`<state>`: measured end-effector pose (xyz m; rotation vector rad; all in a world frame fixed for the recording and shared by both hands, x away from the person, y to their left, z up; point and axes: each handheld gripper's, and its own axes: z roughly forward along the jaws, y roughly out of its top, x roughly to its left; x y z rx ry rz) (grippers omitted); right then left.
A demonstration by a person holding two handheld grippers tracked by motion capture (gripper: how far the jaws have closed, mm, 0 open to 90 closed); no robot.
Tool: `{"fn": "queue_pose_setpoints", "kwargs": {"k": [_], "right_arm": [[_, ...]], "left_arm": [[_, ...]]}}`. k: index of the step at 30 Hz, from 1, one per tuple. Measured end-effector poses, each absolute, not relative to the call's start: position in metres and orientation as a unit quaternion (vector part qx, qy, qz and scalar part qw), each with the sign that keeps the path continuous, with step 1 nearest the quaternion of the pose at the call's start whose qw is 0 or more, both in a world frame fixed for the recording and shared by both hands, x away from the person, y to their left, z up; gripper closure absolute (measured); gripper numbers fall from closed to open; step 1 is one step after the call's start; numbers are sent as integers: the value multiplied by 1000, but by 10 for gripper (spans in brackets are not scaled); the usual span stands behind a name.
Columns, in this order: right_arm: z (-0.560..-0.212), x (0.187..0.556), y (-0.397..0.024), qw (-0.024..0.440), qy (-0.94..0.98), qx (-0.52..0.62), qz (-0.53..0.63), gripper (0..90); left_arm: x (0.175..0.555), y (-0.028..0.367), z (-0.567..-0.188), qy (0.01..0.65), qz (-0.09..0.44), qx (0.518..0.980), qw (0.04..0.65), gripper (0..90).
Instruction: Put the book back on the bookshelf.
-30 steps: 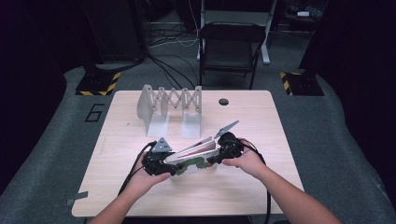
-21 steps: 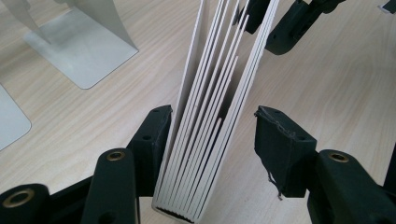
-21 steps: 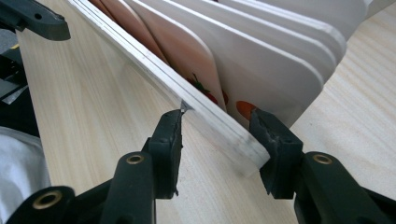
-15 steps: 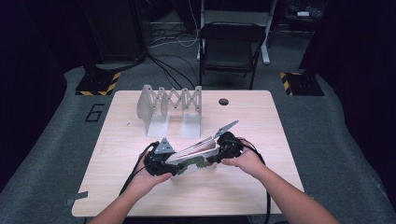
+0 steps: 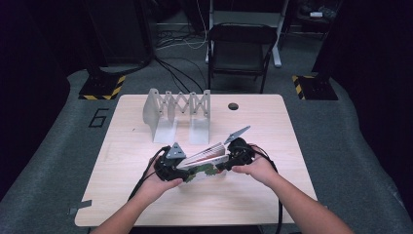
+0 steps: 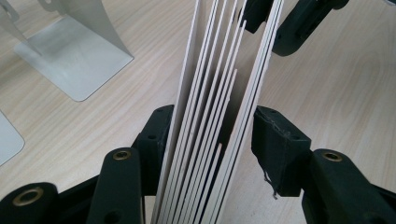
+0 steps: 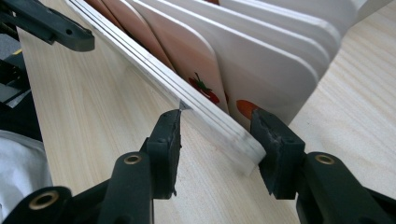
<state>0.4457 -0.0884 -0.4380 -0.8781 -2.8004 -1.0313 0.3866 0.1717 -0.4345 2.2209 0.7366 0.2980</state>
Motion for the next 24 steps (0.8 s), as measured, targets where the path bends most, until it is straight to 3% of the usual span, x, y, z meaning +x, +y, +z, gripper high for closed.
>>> {"fn": "queue_pose_setpoints", "kwargs": {"k": [24], "right_arm": [[-441, 448, -103, 4, -894, -300, -333, 521]], "left_arm": [[388, 161, -438, 271, 111, 880, 375, 598]]}}
